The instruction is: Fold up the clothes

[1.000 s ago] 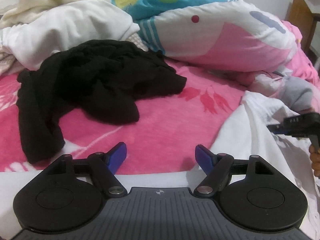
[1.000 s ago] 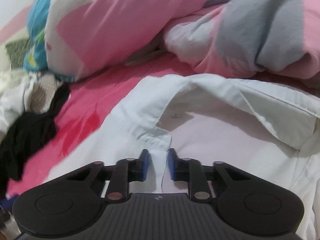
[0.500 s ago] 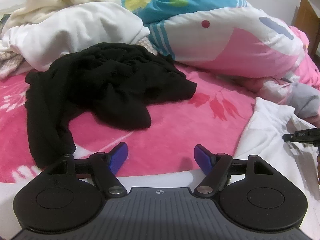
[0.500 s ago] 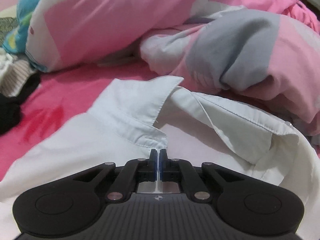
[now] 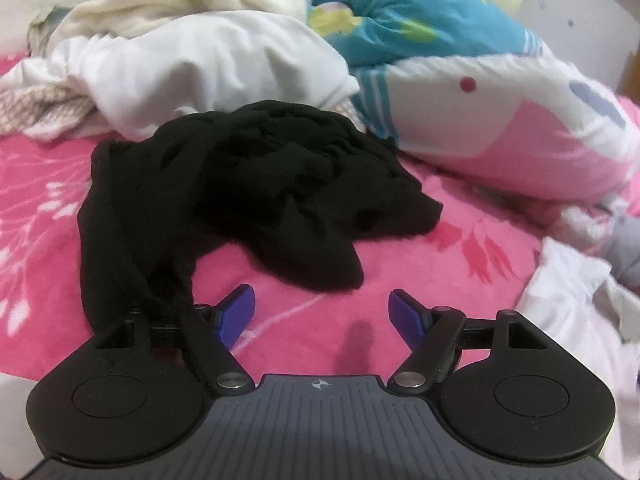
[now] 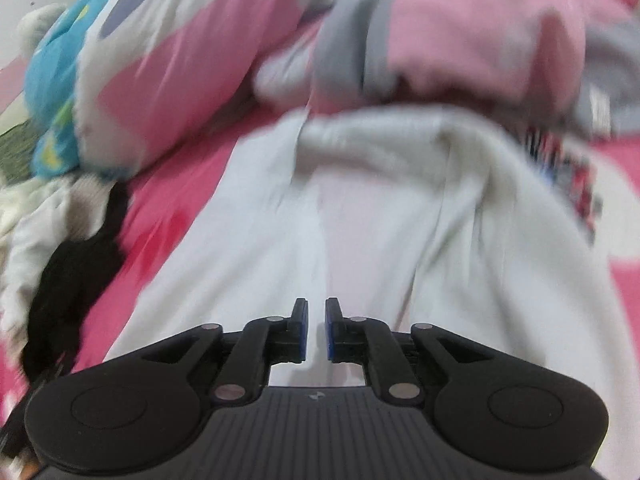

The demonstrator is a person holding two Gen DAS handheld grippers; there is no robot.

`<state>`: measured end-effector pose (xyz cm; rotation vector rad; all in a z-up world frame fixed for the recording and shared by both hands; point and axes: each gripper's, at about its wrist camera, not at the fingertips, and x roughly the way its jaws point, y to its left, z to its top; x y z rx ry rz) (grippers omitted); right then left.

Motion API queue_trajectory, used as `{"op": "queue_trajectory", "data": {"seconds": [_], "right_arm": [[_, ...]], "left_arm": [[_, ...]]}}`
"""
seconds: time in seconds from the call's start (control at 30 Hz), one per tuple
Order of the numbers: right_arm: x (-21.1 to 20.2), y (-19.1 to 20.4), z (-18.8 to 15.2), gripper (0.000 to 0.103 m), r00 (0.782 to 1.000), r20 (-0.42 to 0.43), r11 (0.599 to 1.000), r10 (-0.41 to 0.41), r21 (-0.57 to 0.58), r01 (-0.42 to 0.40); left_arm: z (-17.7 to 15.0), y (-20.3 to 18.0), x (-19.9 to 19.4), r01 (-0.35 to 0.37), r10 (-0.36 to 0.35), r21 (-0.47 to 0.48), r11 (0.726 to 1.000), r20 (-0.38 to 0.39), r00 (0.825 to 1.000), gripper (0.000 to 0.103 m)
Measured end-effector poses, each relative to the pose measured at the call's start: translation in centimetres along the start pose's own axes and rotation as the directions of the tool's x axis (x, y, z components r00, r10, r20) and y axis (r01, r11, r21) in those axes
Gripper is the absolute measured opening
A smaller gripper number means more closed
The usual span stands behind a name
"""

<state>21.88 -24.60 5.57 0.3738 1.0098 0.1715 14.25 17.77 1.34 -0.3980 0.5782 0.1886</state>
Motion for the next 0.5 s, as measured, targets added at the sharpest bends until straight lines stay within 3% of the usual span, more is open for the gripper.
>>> {"op": "queue_trajectory", "data": {"seconds": [0.07,0.37,0.43,0.47,0.5], "right_arm": [[-0.8,0.1,-1.7,0.026,1.0,-0.026,1.0,0.012,-0.009,-0.012],[-3.3,-0.4,-8.3,0.026,0.993,-0.116,0.999,0.03,-0.013,-0.031],[-3.7,-0.4,-9.2,0.02,0.993,-0.112,0.999,0.029,-0.04,-0.034],[-4.0,-0.4,-9.6,0.004,0.995,-0.1,0.998,0.019,-0.058,-0.025],[-4.4,-0.3,-9.9,0.001,0.996,-0.084,0.997,0.007,-0.075,-0.013]], "left_arm": [[0.2,0.4,0.1,0.001,0.0,-0.021,1.0,0.006,1.0,0.076],[0.9,1.6,0.4,-0.012,0.014,-0.081,0.997,0.025,1.0,0.076],[0.8,1.5,0.4,-0.018,0.02,-0.071,0.997,0.028,0.999,0.076],[0.8,1.6,0.4,-0.02,0.022,-0.068,0.997,0.029,0.999,0.076],[0.8,1.6,0.5,-0.02,0.022,-0.068,0.997,0.029,0.999,0.076]]}}
